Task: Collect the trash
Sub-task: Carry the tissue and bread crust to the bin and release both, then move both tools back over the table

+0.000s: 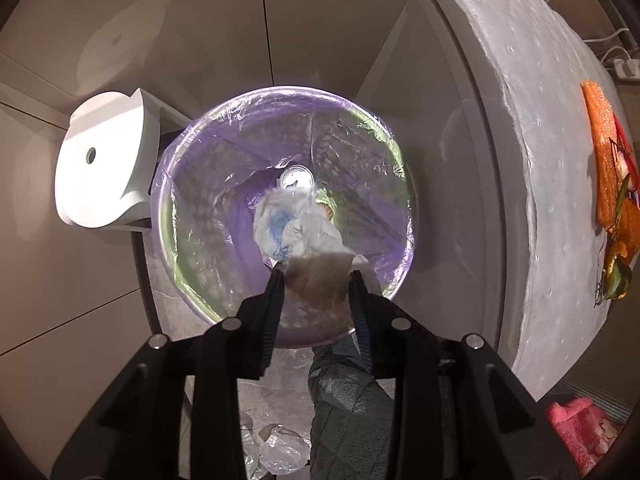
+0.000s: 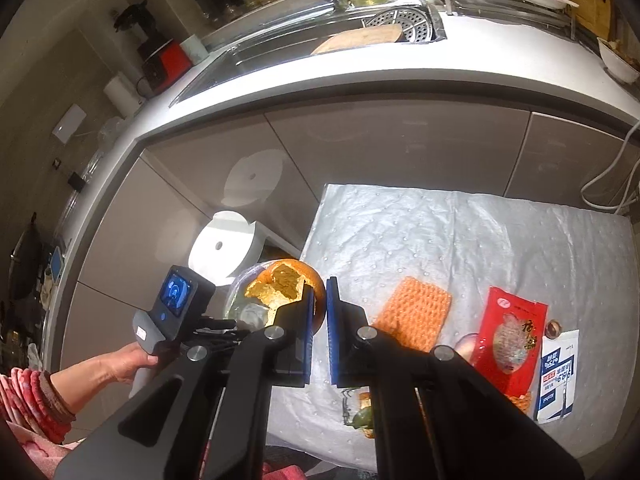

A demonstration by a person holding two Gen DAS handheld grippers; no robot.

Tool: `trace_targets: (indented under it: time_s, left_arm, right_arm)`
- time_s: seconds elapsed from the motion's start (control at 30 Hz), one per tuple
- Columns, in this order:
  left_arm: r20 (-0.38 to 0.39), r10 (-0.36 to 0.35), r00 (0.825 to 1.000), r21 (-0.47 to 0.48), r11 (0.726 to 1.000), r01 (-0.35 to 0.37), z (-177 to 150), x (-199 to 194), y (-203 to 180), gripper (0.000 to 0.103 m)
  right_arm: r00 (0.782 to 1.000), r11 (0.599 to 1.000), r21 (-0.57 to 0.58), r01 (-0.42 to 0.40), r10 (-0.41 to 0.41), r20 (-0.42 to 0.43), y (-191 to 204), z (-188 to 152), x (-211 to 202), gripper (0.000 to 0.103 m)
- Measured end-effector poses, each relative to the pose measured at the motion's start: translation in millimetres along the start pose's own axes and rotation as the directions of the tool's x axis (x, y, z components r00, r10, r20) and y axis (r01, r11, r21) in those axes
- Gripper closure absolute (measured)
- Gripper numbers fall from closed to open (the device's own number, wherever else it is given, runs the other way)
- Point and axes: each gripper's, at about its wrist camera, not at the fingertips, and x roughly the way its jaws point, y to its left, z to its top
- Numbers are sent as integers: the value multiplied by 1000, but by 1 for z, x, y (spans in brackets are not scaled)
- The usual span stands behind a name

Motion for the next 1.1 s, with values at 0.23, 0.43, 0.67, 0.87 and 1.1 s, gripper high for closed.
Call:
trace_targets:
  time_s: [0.23,0.43,0.67,0.87,1.1]
  left_arm:
    - [109,13,994,43,999,-18,-14,-50,-5,45]
    - [234,70,970,33,996,-80,-40,-111,-3,25]
    - [283,123,951,-2,992,-128,-63,-144,8,19]
    - [292,135,947,-55,991,-124,-75,-152,22,19]
    - [314,127,941,-45,992,-119,-69,-158,16,19]
  right_arm:
    - [998,999,-41,-32,29,-57,41,-5,39,96]
    - [985,994,-79,-76,63,-159,72,-14,103,95]
    - [961,985,-139,-98,57,-269,105,-23,177,95]
    - [937,979,-189,-75,5,-349,124,-33,218,52]
    - [962,990,-128,-59,22,-274,105,-22,180,30]
